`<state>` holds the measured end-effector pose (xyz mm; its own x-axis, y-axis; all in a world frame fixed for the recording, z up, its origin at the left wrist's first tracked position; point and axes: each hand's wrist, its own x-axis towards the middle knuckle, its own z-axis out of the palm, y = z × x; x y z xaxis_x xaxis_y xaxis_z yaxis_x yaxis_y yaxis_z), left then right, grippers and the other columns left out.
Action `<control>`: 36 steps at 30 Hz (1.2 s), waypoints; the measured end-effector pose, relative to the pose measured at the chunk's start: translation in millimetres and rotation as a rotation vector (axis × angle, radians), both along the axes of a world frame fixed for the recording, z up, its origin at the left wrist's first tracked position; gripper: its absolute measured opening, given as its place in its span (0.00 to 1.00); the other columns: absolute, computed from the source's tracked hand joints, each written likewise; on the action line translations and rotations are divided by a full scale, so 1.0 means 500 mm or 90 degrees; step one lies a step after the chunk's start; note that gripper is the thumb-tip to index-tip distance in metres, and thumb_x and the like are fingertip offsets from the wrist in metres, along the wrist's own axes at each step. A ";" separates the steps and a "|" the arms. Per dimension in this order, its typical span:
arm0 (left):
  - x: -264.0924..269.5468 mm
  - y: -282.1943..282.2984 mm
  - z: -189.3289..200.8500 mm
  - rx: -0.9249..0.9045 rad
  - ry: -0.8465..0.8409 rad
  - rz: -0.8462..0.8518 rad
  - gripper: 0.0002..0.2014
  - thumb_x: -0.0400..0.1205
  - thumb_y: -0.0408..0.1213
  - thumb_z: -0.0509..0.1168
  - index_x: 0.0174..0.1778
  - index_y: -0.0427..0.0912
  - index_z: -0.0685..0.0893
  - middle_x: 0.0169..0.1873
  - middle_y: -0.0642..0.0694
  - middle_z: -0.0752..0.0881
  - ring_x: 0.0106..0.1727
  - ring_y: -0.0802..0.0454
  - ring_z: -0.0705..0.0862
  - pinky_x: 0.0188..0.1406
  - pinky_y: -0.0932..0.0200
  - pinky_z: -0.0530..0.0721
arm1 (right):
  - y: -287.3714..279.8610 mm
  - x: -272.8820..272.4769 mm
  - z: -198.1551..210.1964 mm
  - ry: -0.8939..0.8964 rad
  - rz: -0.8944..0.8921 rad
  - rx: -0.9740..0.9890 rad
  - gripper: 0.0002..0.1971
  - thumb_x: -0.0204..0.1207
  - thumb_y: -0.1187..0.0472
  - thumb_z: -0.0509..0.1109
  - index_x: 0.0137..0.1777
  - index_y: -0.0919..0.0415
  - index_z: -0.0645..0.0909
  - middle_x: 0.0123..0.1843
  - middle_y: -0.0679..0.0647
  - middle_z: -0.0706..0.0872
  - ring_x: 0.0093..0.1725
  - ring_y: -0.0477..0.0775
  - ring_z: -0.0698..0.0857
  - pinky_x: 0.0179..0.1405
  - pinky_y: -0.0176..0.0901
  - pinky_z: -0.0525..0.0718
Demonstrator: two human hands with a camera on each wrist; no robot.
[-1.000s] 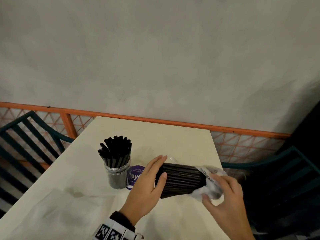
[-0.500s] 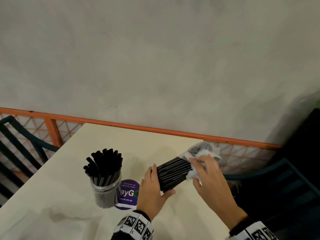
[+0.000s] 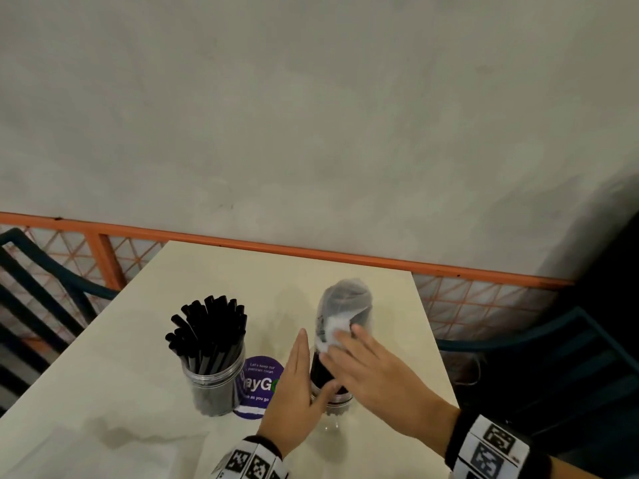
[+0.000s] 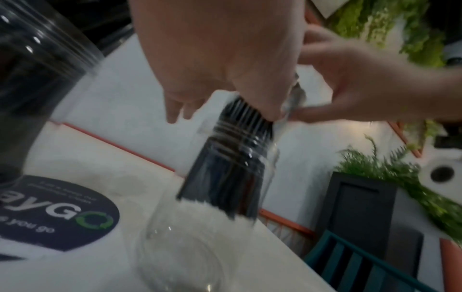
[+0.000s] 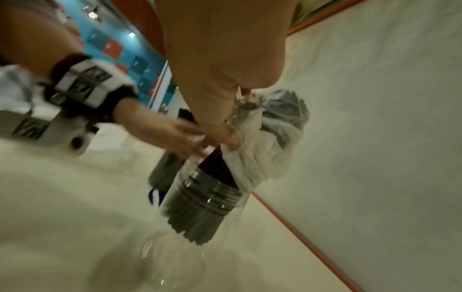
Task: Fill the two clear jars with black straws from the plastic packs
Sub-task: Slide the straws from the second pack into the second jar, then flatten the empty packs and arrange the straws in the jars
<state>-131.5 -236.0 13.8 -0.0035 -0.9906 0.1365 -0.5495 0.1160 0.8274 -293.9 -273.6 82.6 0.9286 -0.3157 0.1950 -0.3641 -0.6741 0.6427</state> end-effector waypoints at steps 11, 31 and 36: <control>0.037 0.002 0.013 -0.177 0.031 0.070 0.14 0.76 0.32 0.68 0.52 0.56 0.81 0.50 0.65 0.81 0.52 0.61 0.82 0.51 0.65 0.81 | 0.023 -0.009 -0.087 -0.458 -0.181 0.164 0.30 0.57 0.64 0.78 0.59 0.51 0.71 0.55 0.53 0.72 0.52 0.57 0.72 0.53 0.48 0.73; 0.069 0.046 0.230 -0.298 0.124 0.100 0.06 0.77 0.39 0.66 0.44 0.56 0.78 0.46 0.62 0.86 0.53 0.65 0.83 0.55 0.75 0.76 | 0.014 -0.019 0.089 -0.832 -0.087 0.361 0.14 0.72 0.53 0.63 0.57 0.51 0.81 0.48 0.40 0.76 0.48 0.36 0.70 0.46 0.29 0.72; 0.068 0.108 0.272 -0.258 0.226 0.089 0.05 0.80 0.35 0.62 0.42 0.49 0.74 0.37 0.58 0.86 0.40 0.63 0.85 0.40 0.69 0.82 | 0.076 0.002 0.136 -0.729 -0.039 0.689 0.22 0.70 0.46 0.70 0.63 0.34 0.69 0.57 0.32 0.77 0.61 0.37 0.75 0.58 0.25 0.74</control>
